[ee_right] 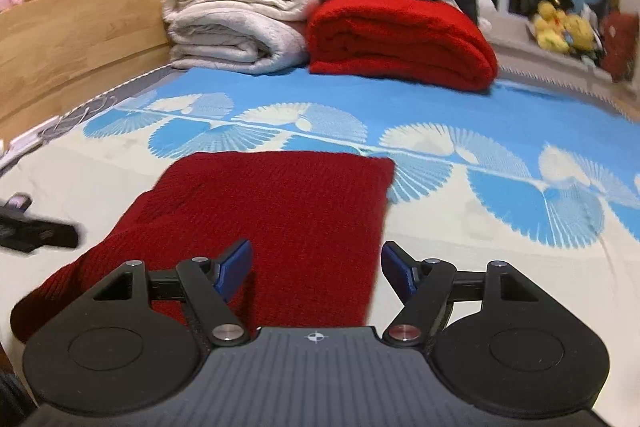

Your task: Fold small clothes

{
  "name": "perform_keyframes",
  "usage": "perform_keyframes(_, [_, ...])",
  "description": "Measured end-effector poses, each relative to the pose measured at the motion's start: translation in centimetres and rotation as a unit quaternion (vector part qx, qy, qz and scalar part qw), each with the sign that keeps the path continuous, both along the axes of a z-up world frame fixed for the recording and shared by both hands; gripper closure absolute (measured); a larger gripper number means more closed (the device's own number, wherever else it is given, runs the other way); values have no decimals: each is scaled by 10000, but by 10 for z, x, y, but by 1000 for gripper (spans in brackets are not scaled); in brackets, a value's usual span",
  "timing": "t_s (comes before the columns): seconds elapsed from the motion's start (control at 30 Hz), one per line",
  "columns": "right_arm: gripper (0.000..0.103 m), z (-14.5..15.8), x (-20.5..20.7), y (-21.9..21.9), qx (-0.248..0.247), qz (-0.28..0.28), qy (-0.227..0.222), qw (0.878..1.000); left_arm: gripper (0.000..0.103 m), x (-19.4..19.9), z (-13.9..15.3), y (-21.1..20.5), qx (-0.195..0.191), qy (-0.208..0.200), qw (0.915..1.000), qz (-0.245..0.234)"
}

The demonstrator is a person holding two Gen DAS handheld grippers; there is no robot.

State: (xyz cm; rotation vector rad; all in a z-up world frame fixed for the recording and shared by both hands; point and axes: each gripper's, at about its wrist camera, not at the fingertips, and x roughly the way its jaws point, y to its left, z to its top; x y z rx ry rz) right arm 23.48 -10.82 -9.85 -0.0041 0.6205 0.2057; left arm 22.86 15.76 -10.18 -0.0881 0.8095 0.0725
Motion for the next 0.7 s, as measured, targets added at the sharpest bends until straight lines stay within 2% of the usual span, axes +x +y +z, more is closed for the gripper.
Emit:
perform_keyframes(0.07, [30,0,4,-10,155,-128,123,9997,0,-22,1,5,-34,11,9998,219])
perform_keyframes(0.2, [29,0,7,-24,308,-311,236,9988,0,-60,-11,11,-289,395,9970,607])
perform_keyframes(0.23, [29,0,6,-27,330,-332,249,9986,0,-66,-14,14,-478,537,9950,695])
perform_keyframes(0.3, [29,1,5,-29,372,-322,275,9984,0,-78,-19,19,-1086,728,9871,923])
perform_keyframes(0.37, [29,1,3,-31,391,-298,292,9984,0,-86,-23,20,-1597,740,9781,1106])
perform_keyframes(0.47, [27,2,0,-33,409,-237,311,9984,0,-81,-29,10,-2030,771,9720,899])
perform_keyframes(0.53, [26,3,-1,-34,412,-213,336,9984,0,-69,-37,3,-2155,814,9702,747])
perform_keyframes(0.6, [24,4,0,-36,403,-210,371,9983,0,-61,-50,3,-2244,875,9664,896])
perform_keyframes(0.7, [19,9,8,-44,637,-136,438,9969,0,-52,-70,14,-2589,1099,9506,1312])
